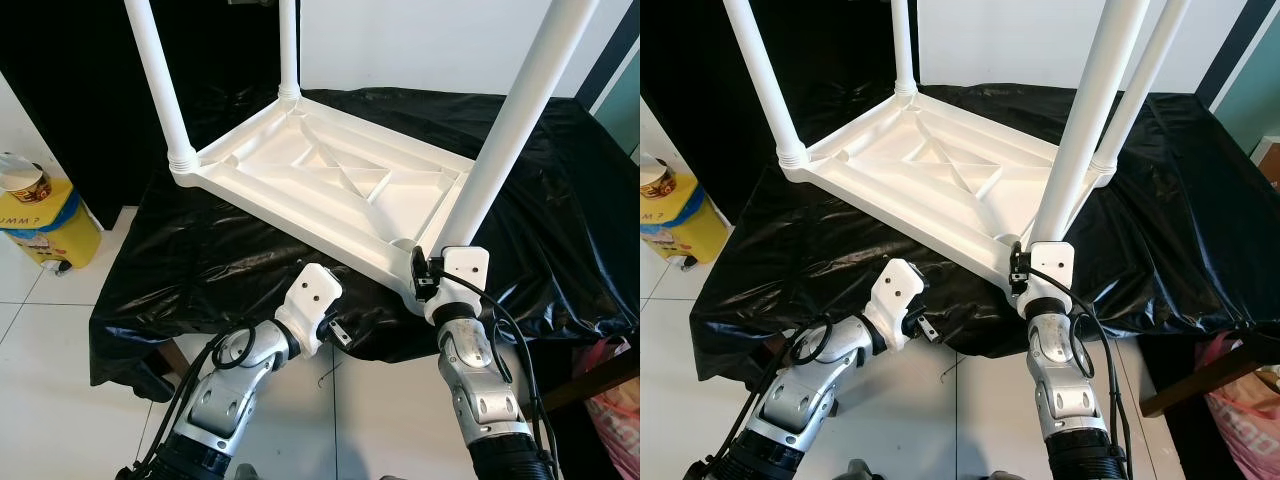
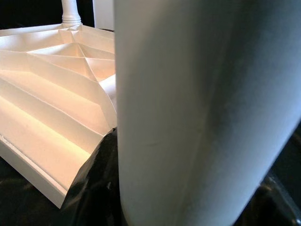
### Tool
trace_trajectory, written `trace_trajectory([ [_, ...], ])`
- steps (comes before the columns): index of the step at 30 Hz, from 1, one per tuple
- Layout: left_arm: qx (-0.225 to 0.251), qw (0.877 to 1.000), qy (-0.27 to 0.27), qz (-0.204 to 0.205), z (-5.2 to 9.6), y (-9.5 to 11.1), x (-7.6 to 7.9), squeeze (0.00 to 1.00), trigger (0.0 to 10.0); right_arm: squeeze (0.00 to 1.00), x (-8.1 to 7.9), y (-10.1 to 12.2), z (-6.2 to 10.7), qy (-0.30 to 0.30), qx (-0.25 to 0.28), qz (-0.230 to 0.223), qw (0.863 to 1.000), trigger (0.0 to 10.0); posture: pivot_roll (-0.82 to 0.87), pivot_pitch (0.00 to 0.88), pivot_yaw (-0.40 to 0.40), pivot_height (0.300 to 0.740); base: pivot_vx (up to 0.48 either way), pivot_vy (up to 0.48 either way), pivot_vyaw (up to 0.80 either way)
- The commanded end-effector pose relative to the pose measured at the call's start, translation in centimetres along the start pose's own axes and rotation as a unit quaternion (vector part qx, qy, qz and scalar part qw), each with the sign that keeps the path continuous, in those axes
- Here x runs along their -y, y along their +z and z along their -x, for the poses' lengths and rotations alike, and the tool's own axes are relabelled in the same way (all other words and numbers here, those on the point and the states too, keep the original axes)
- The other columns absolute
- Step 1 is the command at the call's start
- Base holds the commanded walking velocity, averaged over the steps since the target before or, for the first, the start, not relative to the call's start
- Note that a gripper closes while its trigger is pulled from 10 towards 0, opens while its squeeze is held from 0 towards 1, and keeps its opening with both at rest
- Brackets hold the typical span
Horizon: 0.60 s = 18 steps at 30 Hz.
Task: Building children table
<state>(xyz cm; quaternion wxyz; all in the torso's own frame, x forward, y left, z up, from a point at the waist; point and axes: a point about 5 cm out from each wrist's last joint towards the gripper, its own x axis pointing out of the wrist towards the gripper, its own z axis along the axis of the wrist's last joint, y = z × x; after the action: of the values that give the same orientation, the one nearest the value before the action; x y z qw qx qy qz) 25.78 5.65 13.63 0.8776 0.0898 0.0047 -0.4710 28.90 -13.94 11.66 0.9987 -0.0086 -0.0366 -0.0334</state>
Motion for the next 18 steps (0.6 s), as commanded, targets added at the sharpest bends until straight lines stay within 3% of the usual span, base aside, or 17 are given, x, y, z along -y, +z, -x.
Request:
trace_trajectory([
  [1,-0.003,1.0,-0.02,-0.004,-0.1,-0.1,0.3,0.0,10.0,0.0,0.1,-2.5,1.0,-0.004,-0.063,0.011,0.998,10.0,0.01,0.033,-0.057,0.74,0.0,0.0,0.0],
  [3,-0.003,1.0,-0.02,-0.004,-0.1,-0.1,0.3,0.0,10.0,0.0,0.0,-2.3,1.1,-0.002,-0.06,0.01,0.998,10.0,0.01,0.034,-0.056,0.74,0.0,0.0,0.0],
  [4,-0.003,1.0,-0.02,-0.003,-0.1,-0.1,0.3,0.0,10.0,0.73,0.1,-2.1,1.0,-0.003,-0.054,0.011,0.998,10.0,0.01,0.035,-0.056,0.74,0.0,0.0,0.0],
  [7,-0.003,1.0,-0.02,-0.003,-0.1,-0.1,0.3,0.0,10.0,0.73,0.2,-1.9,1.0,-0.004,-0.05,0.012,0.999,10.0,0.01,0.035,-0.056,0.74,0.0,0.0,0.0],
  [8,-0.002,1.0,-0.022,-0.002,-0.1,-0.1,0.4,0.0,10.0,1.0,0.4,-1.7,1.1,-0.003,-0.044,0.013,0.999,10.0,0.0,0.039,-0.058,0.74,0.0,0.0,0.0],
  [16,-0.001,1.0,-0.023,0.0,-0.2,-0.2,0.6,0.0,10.0,1.0,1.6,-1.0,1.4,0.05,-0.02,0.015,0.998,10.0,0.0,0.04,-0.063,0.74,0.0,0.0,0.0],
  [18,-0.001,1.0,-0.023,0.0,-0.2,-0.3,0.6,0.0,10.0,1.0,2.1,-0.7,1.6,0.103,-0.012,0.009,0.995,10.0,0.0,0.043,-0.064,0.74,0.0,0.0,0.0],
])
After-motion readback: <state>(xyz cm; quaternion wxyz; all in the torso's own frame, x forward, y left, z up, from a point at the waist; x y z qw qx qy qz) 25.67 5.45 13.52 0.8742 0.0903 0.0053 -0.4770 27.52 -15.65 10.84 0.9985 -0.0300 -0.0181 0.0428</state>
